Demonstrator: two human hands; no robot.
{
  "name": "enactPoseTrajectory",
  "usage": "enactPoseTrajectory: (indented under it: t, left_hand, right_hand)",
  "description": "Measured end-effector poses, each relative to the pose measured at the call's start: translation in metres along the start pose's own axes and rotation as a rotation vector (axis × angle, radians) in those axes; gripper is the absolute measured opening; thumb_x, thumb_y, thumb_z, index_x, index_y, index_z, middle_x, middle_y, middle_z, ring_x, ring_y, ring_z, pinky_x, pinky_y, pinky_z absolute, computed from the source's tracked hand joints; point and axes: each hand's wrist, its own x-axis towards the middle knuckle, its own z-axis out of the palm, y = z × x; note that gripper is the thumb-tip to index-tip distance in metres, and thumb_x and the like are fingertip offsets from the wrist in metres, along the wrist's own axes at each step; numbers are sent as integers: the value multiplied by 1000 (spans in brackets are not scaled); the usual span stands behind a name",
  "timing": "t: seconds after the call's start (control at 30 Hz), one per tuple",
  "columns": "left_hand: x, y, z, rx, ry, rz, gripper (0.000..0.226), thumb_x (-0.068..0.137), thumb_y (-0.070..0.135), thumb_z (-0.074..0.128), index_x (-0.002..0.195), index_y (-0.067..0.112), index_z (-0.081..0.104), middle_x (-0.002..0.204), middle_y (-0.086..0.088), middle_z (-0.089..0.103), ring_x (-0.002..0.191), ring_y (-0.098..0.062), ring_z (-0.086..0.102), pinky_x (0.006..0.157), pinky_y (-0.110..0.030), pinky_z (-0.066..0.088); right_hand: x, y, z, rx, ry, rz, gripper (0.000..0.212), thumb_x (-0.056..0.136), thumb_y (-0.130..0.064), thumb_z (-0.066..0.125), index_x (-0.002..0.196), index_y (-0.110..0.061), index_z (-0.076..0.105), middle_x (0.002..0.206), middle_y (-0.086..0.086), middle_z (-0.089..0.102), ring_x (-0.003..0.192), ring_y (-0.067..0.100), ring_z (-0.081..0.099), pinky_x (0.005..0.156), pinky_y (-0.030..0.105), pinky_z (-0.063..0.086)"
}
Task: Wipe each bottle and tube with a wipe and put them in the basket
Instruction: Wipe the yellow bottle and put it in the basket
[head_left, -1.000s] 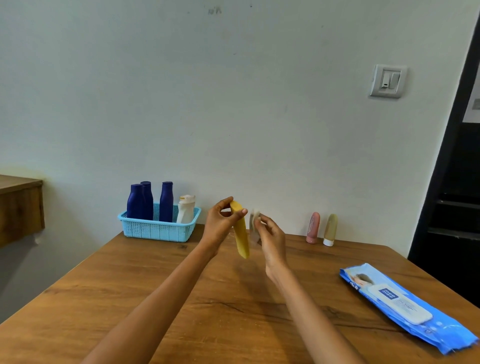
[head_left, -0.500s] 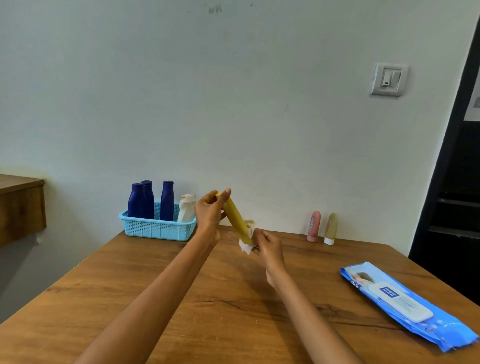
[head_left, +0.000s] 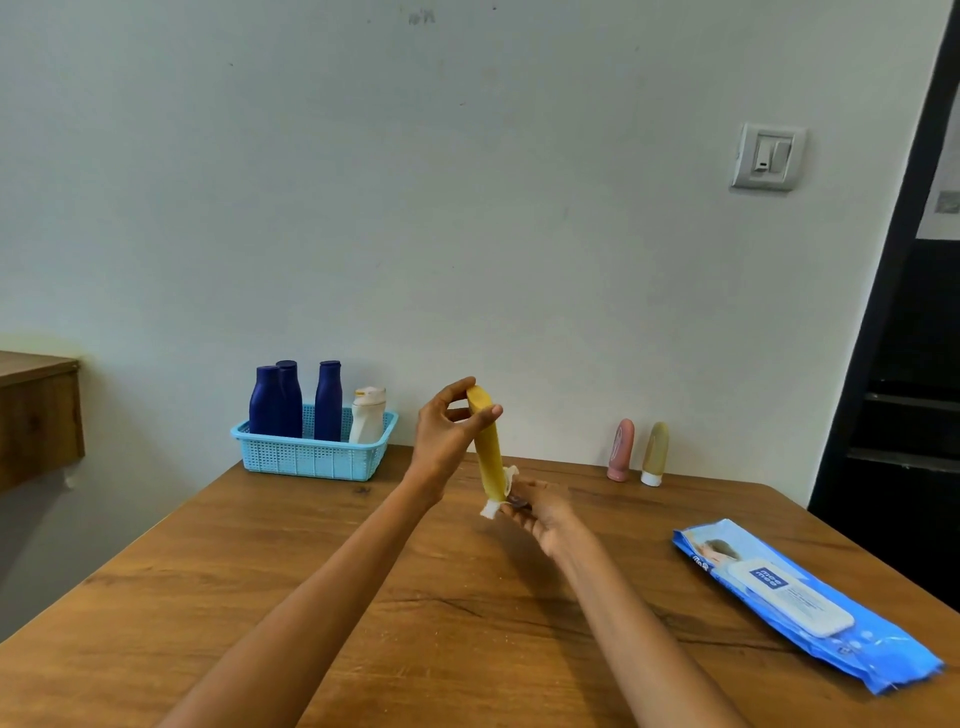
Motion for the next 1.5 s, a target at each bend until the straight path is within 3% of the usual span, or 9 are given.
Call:
enactPoseTrajectory:
  t: [0.13, 0.23, 0.33, 0.57, 0.87, 1.07, 1.17, 1.33, 1.5]
  left_hand:
    - [0, -3, 0, -1, -38, 5, 57, 78, 25, 74, 130, 21, 52, 119, 0, 60, 107, -13, 58, 73, -17, 51]
    - [-1, -9, -2, -44, -106, -26, 63, 76, 28, 75, 133, 15, 50, 120, -3, 62, 107, -11, 60, 85, -25, 53]
    - [-2, -12, -4, -109, -195, -81, 70, 71, 34, 75, 132, 11, 50, 117, -5, 64, 104, -16, 64, 81, -26, 55]
    - [-2, -18, -8, -85, -386, -142, 45, 80, 23, 71, 123, 15, 59, 106, 1, 71, 100, -12, 67, 77, -22, 54]
    - [0, -21, -11, -13, -374, -83, 20, 83, 11, 68, 103, 15, 69, 95, -2, 73, 92, -16, 68, 73, -22, 54]
    - [-3, -17, -10, -88, -402, -125, 39, 82, 17, 69, 120, 16, 59, 104, 1, 72, 99, -15, 68, 75, -23, 54]
    - [-2, -15, -15, -87, -444, -172, 48, 75, 26, 72, 119, 26, 52, 105, 2, 72, 99, -13, 68, 75, -20, 54]
    - [0, -16, -21, 59, -480, -173, 36, 81, 30, 68, 114, 23, 54, 104, 3, 71, 100, -7, 65, 85, -21, 52]
    - [2, -16, -30, 167, -418, -87, 19, 87, 34, 62, 105, 31, 68, 106, 9, 69, 104, -4, 60, 85, -20, 50]
  right_hand:
    - [-4, -3, 6, -164, 57, -212, 7, 87, -17, 65, 88, -11, 68, 95, 10, 68, 79, 20, 63, 64, 24, 52]
    - [-14, -15, 18, -107, 13, -376, 12, 90, -21, 61, 84, -17, 70, 90, 6, 71, 82, 18, 65, 69, 25, 53]
    - [-22, -27, 27, 46, -21, -500, 18, 90, -18, 61, 77, -21, 73, 83, 2, 71, 82, 16, 65, 68, 23, 53]
    - [-10, -17, 22, -36, 55, -619, 16, 91, -19, 60, 101, -15, 71, 101, 6, 71, 96, 17, 65, 83, 31, 54]
    - [-15, -15, 16, -468, 12, -1144, 15, 86, -7, 59, 82, -11, 73, 83, -6, 65, 88, 7, 58, 72, 12, 45]
    - [-4, -10, 11, -545, 58, -1062, 19, 92, -19, 55, 97, -12, 72, 99, -2, 67, 93, 6, 59, 77, 14, 46]
    - [-3, -15, 15, -551, 37, -972, 20, 94, -23, 52, 89, -16, 69, 87, -4, 66, 84, 10, 60, 67, 17, 46]
    - [-2, -18, 16, -566, 23, -843, 29, 99, -27, 43, 111, -11, 64, 101, 3, 64, 87, 11, 56, 69, 18, 45]
    - [-6, -14, 12, -419, -61, -680, 36, 88, -52, 51, 89, -21, 70, 90, -2, 68, 88, 12, 62, 77, 31, 53]
